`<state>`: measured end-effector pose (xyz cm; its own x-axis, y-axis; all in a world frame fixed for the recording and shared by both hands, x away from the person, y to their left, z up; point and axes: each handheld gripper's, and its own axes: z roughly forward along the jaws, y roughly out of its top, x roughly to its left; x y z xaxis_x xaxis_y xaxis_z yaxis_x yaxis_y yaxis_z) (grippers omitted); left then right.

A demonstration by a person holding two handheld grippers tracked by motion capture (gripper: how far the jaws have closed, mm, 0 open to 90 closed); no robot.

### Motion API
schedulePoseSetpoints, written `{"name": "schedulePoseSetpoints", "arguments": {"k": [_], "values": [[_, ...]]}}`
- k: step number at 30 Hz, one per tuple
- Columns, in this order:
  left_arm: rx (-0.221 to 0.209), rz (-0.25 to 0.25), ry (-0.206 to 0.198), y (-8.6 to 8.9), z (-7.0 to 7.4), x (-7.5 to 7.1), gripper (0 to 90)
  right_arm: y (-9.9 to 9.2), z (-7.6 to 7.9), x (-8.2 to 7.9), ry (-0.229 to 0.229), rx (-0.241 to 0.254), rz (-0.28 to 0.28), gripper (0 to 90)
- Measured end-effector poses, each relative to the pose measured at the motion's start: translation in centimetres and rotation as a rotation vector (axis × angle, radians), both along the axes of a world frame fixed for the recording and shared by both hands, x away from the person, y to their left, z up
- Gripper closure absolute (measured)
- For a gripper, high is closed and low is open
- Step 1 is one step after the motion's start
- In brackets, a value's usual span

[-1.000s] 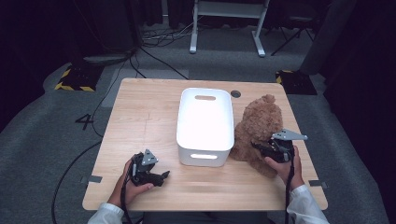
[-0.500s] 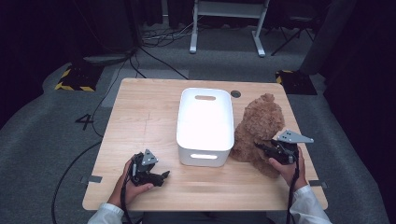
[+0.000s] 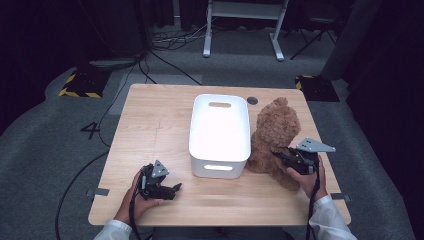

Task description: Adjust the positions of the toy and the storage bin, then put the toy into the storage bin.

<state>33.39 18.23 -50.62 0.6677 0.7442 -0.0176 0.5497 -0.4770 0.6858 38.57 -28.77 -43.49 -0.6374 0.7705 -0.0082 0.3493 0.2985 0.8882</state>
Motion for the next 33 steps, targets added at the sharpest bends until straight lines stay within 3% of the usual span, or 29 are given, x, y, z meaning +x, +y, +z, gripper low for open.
{"name": "schedulePoseSetpoints", "arguments": {"k": [11,33], "values": [[0.001,0.003,0.002,0.0,0.0,0.0,14.7,-0.7,0.0,0.0,0.002,0.039,-0.013,72.0],[0.001,0.013,-0.002,0.0,0.0,-0.2,14.7,-1.9,2.1,-0.8,-0.085,0.084,-0.031,72.5]]}}
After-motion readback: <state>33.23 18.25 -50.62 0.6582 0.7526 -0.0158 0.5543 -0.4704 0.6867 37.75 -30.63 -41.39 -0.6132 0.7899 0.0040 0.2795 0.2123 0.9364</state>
